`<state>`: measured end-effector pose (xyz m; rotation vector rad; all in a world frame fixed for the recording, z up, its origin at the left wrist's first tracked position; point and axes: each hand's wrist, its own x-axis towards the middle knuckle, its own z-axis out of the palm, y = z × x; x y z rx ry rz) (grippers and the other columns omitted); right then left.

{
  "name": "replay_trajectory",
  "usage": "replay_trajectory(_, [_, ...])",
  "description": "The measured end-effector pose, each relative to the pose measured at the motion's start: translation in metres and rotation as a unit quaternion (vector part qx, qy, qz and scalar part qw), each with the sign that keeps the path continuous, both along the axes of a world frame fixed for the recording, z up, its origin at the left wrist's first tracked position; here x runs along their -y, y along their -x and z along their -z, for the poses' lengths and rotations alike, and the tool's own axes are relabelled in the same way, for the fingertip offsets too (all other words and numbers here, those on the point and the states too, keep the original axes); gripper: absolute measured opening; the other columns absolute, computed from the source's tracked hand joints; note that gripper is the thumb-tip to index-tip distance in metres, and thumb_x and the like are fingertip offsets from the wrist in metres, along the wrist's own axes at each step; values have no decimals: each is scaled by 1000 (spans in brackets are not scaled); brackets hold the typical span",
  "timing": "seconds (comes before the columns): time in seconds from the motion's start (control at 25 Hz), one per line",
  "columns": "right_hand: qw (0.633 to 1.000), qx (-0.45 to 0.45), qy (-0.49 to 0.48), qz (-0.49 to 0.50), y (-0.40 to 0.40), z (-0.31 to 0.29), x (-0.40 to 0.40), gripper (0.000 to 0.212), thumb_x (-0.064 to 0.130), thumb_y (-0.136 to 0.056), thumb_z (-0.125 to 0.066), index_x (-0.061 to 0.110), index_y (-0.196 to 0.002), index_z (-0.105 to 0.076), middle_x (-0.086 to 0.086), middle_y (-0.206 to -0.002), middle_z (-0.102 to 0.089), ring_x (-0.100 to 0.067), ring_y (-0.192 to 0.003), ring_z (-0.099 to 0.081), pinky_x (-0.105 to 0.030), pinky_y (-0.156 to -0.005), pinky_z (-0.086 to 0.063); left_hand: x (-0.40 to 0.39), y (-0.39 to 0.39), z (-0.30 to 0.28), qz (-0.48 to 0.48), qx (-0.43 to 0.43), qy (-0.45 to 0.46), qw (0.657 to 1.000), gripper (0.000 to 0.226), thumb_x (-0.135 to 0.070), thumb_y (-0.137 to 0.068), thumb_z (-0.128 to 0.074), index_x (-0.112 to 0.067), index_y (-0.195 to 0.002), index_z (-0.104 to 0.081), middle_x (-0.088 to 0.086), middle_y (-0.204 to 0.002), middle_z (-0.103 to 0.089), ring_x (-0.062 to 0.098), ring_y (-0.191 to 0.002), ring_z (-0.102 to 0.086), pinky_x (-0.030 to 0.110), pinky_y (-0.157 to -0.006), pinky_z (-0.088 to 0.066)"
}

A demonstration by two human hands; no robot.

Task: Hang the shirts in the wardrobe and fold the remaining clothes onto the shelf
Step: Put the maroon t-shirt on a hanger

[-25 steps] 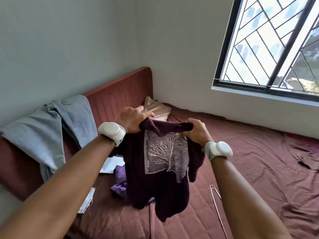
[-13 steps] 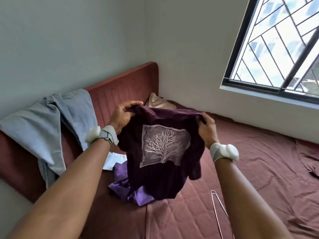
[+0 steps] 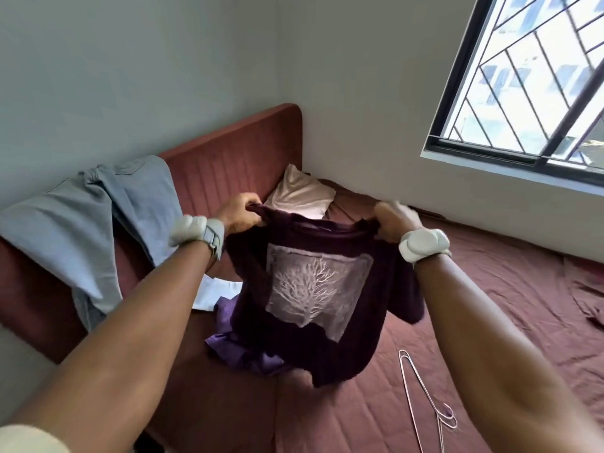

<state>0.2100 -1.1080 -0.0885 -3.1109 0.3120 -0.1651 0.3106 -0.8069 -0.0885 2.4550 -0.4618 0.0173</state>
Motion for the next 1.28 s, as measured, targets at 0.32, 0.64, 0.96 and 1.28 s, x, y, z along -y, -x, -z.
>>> replay_trajectory(0.32, [978,205,-33,10,26,52,-35,45,13,-79,-62,11,-122,-50,-19,-92,-67,-36,-78,-66,-41,-64,-53,32,6,29,27,357,-99,928,29,-11,-92,-47,-5,-120,-55,22,-100,-66,35,-83,-63,40,-70,-51])
replay_trajectory(0.64, [986,-44,-90,130,48,47,11,32,23,-90,-54,7,-117,-55,-19,-123,-57,-36,-113,-57,-36,-88,-46,29,8,61,-77,63,-95,991,38,-3,-85,-46,-13,-115,-67,21,-122,-60,39,-112,-56,38,-95,-44])
replay_trajectory(0.96, [947,267,-157,89,54,16,-5,41,4,-72,-50,10,-111,-60,-22,-93,-67,-37,-81,-64,-40,-66,-48,60,24,-5,20,246,97,964,38,-13,-72,-43,3,-97,-66,22,-90,-56,33,-80,-57,24,-70,-36])
replay_trajectory(1.28, [949,19,-269,166,135,72,22,14,15,-81,-65,17,-92,-73,-13,-86,-68,-30,-84,-65,-24,-64,-42,60,68,76,13,-171,182,968,33,-36,-78,-76,-19,-106,-73,-6,-88,-71,16,-92,-67,20,-77,-48])
